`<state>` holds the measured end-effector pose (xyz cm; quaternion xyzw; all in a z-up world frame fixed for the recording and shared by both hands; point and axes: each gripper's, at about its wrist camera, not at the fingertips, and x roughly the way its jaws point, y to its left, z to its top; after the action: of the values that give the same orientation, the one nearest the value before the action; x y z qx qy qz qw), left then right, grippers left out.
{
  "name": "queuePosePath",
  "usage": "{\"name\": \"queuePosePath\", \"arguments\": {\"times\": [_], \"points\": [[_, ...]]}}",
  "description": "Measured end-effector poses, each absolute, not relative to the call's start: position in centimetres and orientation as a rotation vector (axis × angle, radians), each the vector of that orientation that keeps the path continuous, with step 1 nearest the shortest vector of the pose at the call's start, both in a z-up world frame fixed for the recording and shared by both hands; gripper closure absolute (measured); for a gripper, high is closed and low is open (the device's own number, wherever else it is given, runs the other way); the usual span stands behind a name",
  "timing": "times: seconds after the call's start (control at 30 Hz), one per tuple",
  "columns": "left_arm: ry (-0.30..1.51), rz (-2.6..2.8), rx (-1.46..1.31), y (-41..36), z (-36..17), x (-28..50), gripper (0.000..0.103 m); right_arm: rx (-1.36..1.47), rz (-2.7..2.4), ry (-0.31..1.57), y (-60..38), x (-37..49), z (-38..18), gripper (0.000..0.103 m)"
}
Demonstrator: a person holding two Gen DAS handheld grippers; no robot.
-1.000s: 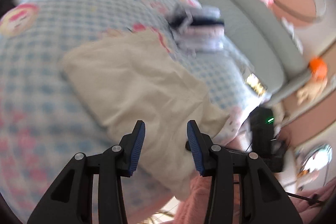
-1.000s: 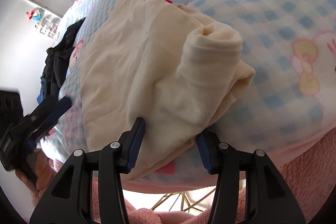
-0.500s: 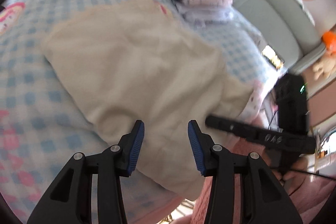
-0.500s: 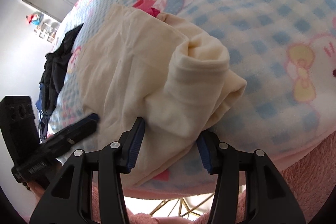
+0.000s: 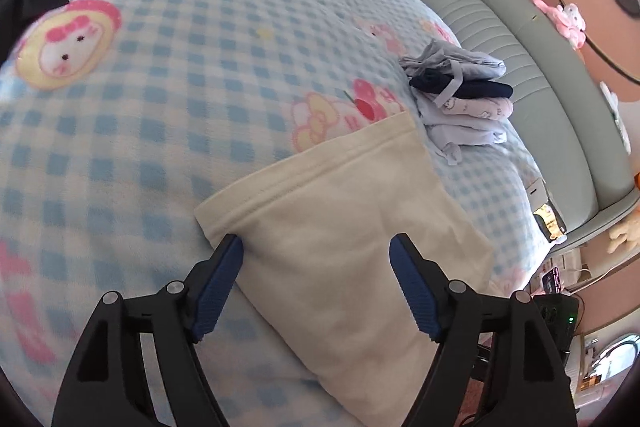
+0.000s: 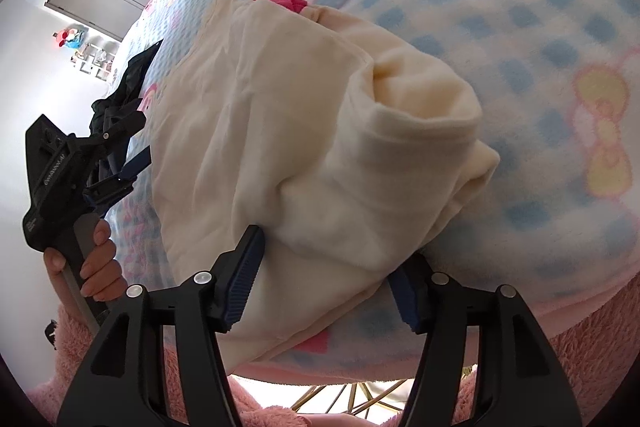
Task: Fold clothes
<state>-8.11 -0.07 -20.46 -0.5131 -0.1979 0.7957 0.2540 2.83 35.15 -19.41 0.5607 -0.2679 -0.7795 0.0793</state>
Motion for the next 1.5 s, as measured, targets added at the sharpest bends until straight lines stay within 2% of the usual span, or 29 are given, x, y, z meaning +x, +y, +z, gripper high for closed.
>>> {"name": "queuePosePath", "arguments": {"times": [0.07, 0.2, 0.27, 0.4, 0.5, 1.1, 1.13, 1.2, 1.3, 1.33, 1.5], "points": [[-0.567, 2.133, -1.403, 0.2, -20.9, -8.5, 0.019, 1.680, -2.329, -0.809, 35.3, 2.8, -19.5, 0.041], [-0.329, 2.123, -1.440, 2.5, -21.3, -9.2, 0.017, 1.686, -2.323, -0.795, 35.4, 2.6, -19.4, 0.037], [-0.267, 2.123, -1.469, 3.1, -21.7, -9.5, 0.017, 1.687, -2.322, -0.792, 35.3, 2.5, -19.4, 0.036], [-0.305, 2.217, -1.419, 2.0, -20.9, -9.8, 0.017, 1.676, -2.320, -0.805, 35.3, 2.8, -19.4, 0.036], [-0.267, 2.278, -1.357, 1.9, -19.8, -10.0, 0.017, 1.676, -2.313, -0.820, 35.2, 2.6, -19.7, 0.036], [-0.336, 2.007, -1.448, 3.6, -23.6, -14.7, 0.016, 1.689, -2.326, -0.796, 33.7, 1.8, -20.0, 0.034], [-0.319, 2.006, -1.444, 4.0, -23.5, -14.6, 0.027, 1.674, -2.337, -0.772, 33.5, 1.8, -19.8, 0.038], [-0.255, 2.051, -1.423, 4.6, -22.7, -13.6, 0.044, 1.643, -2.359, -0.725, 33.1, 1.9, -19.3, 0.059], [-0.177, 2.109, -1.394, 5.3, -21.4, -12.1, 0.060, 1.603, -2.384, -0.687, 32.9, 1.7, -18.3, 0.076], [-0.173, 2.115, -1.392, 5.2, -20.9, -11.8, 0.067, 1.593, -2.386, -0.688, 33.0, 1.6, -17.9, 0.078], [-0.224, 2.078, -1.393, 3.7, -18.0, -10.1, 0.074, 1.511, -2.397, -0.646, 32.7, 1.2, -15.5, 0.084]]}}
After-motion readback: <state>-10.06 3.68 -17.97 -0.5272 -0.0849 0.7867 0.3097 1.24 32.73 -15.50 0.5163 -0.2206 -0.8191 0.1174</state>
